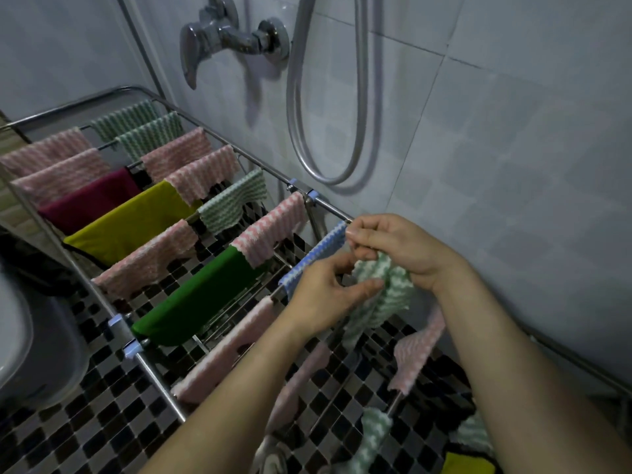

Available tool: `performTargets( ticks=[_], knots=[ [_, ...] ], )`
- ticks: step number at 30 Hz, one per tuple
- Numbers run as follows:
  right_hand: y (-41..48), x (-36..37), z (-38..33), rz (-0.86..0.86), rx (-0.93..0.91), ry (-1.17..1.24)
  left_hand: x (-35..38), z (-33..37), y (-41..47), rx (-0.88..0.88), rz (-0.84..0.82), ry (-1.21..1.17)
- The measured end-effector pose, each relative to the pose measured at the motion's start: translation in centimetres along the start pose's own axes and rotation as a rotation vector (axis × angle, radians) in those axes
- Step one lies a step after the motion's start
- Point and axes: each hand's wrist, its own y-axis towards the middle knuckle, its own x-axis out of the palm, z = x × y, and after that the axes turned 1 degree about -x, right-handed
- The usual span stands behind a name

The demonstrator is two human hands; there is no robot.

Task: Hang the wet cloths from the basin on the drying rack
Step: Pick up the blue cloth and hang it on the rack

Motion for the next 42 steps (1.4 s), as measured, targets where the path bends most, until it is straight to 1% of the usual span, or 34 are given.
performTargets(
  ticks=[2, 5, 7, 8, 10, 11, 13, 15, 17, 19, 22, 24, 26, 28, 30, 33, 36, 39, 42],
  knots=[
    [-0.8, 0.0, -0.2, 0.031, -0.024, -0.003, 0.7, 0.2, -0.6, 0.013, 0.01, -0.024],
    [-2.3, 0.0, -0.5, 0.083, -0.037, -0.008, 1.2, 0.6, -1.5, 0.022, 0.077, -0.056],
    [-3.0, -0.6, -0.6, 0.057, 0.009, 0.007, 0.9, 0.8, -1.9, 0.01, 0.102, -0.131],
    [-3.7, -1.0, -0.7, 0.018, 0.048, -0.025, 0.7, 1.1, -2.2, -0.005, 0.099, -0.182],
    [-4.4, -2.0, -0.8, -0.037, 0.15, -0.233, 0.2, 1.5, -2.7, -0.019, 0.067, -0.228],
    [-4.7, -2.5, -1.0, -0.049, 0.189, -0.368, 0.0, 1.7, -2.8, -0.014, 0.054, -0.2],
    [-5.2, -3.3, -1.2, -0.042, 0.222, -0.629, -0.1, 1.9, -3.1, 0.019, 0.037, -0.077],
    [-5.5, -4.0, -1.3, 0.007, 0.23, -0.764, -0.3, 1.7, -3.1, 0.045, 0.017, 0.103],
    [-6.0, -4.6, -0.9, 0.076, 0.193, -0.727, -0.5, 1.6, -3.2, 0.027, -0.016, 0.241],
    [-6.7, -5.3, -0.1, 0.163, 0.161, -0.527, -0.6, 1.3, -3.3, -0.011, -0.057, 0.269],
    [-7.6, -5.4, 1.3, 0.258, 0.205, -0.105, -0.1, 0.6, -3.6, -0.032, -0.098, 0.165],
    [-7.7, -5.3, 2.3, 0.316, 0.228, 0.045, 0.5, 0.1, -3.7, -0.035, -0.104, 0.086],
    [-7.5, -5.1, 3.1, 0.375, 0.221, 0.001, 1.0, -0.1, -3.8, -0.045, -0.115, 0.069],
    [-7.0, -5.2, 3.8, 0.427, 0.208, -0.164, 1.2, -0.4, -3.7, -0.065, -0.11, 0.077],
    [-6.4, -5.5, 4.0, 0.456, 0.188, -0.306, 1.2, -0.9, -3.4, -0.088, -0.069, 0.072],
    [-5.1, -6.0, 4.4, 0.455, 0.196, -0.375, 1.1, -1.8, -2.5, -0.104, 0.092, 0.097],
    [-3.1, -5.7, 5.4, 0.45, 0.219, -0.496, 0.8, -2.7, -1.4, -0.096, 0.252, 0.136],
    [-1.4, -4.3, 6.5, 0.544, 0.2, -0.575, 0.7, -3.4, -0.5, -0.122, 0.347, 0.191],
    [0.1, -3.2, 7.8, 0.609, 0.142, -0.527, 0.6, -3.9, 0.1, -0.147, 0.409, 0.305]
  ],
)
